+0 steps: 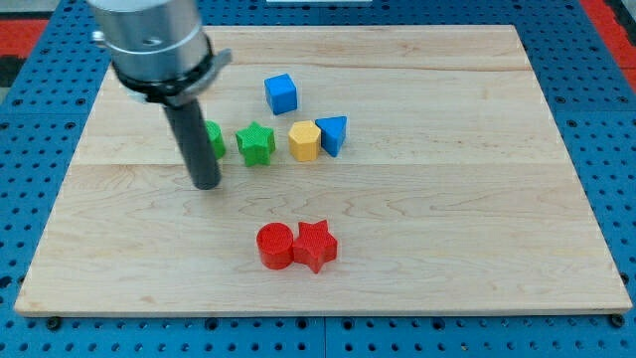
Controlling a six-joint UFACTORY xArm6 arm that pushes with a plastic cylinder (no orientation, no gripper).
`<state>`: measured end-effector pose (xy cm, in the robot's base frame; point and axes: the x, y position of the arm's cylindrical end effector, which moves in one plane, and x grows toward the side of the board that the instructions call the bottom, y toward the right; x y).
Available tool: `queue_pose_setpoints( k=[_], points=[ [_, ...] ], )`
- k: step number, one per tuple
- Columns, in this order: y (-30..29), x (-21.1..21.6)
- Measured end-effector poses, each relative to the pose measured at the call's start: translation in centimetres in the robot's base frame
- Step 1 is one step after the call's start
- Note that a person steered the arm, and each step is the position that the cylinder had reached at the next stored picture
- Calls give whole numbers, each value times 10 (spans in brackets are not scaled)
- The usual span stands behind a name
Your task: Push the yellow hexagon and blue cube towards top left of the board
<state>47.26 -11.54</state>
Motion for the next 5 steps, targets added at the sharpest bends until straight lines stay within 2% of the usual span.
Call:
queue_pose_setpoints(
  k=[1,2,3,5],
  points=[
    [52,3],
    [89,-16],
    [103,-44],
    [103,-55]
  ],
)
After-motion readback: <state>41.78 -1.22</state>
